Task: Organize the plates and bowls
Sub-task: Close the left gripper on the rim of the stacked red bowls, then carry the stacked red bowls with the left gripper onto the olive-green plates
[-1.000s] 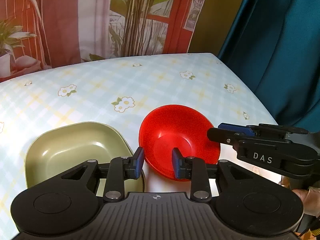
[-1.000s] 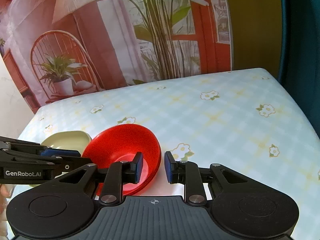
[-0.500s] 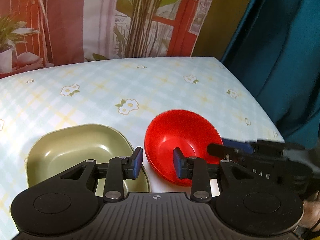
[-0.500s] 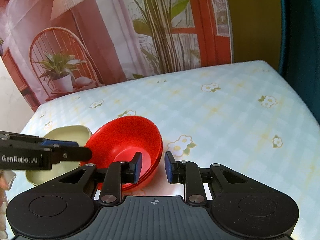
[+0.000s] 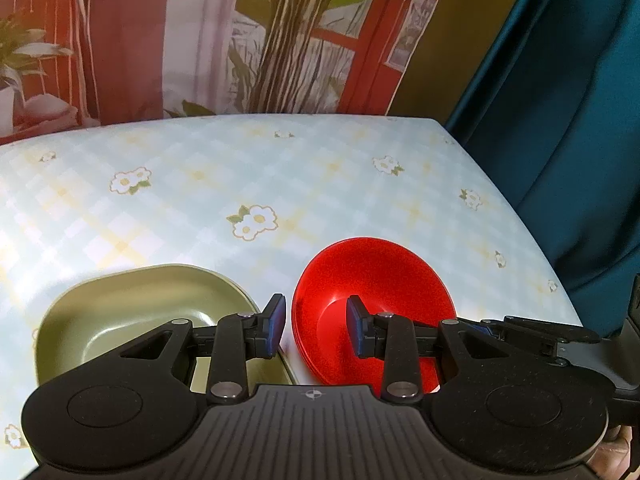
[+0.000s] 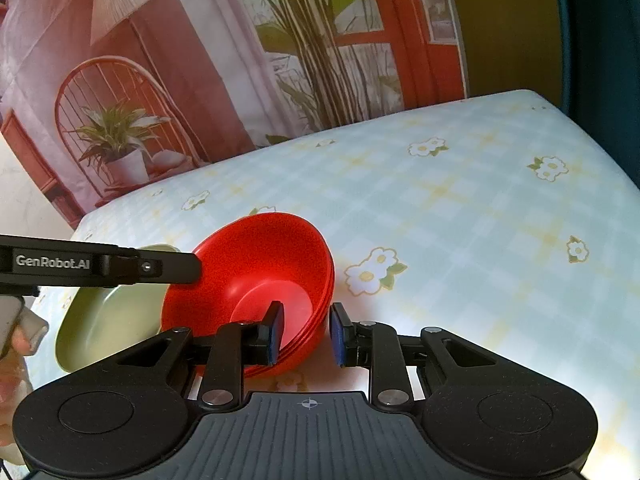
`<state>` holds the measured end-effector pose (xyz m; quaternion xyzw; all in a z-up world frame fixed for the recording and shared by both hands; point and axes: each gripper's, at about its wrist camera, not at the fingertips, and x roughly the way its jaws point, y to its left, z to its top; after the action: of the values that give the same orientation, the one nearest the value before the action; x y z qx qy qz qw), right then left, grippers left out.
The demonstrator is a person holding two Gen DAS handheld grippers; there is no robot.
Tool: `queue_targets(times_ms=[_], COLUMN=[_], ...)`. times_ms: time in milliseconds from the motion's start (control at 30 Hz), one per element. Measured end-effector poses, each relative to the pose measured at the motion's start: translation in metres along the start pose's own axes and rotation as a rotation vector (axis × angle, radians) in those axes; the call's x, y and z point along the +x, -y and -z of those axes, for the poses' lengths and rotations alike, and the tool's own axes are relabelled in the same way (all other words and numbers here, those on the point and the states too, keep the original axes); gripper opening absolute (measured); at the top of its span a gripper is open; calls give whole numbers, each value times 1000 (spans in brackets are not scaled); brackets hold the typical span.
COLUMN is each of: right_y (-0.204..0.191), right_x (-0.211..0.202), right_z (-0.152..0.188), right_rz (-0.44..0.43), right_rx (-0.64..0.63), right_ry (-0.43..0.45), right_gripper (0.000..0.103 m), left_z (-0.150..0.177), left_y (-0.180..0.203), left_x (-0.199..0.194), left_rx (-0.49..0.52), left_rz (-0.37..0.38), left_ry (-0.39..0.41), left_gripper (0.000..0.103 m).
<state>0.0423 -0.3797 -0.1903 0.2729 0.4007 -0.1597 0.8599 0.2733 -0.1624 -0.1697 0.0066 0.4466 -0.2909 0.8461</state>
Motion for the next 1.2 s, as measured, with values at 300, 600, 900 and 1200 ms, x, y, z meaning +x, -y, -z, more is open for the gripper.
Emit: queue_targets(times_ms=[300,600,900,1200], right_y=[2,2,2,2], right_x=[3,4,4,1], right_z=[0,0,1,3], right_rz=[-9,-5,-2,1], right_rx=[13,20,28,68], right_ry=[0,1,0,-5], right_gripper=[22,22,23,24], left_z=[-1,4,6,7], left_y=[-4,-2,4,-1], left_x=[12,27,25,25], left_rx=[-8,15,58,44], left_rz=[27,34,-2,-7], left_ry=[-24,-48,-42,-39], left_gripper=[35,34,28,15])
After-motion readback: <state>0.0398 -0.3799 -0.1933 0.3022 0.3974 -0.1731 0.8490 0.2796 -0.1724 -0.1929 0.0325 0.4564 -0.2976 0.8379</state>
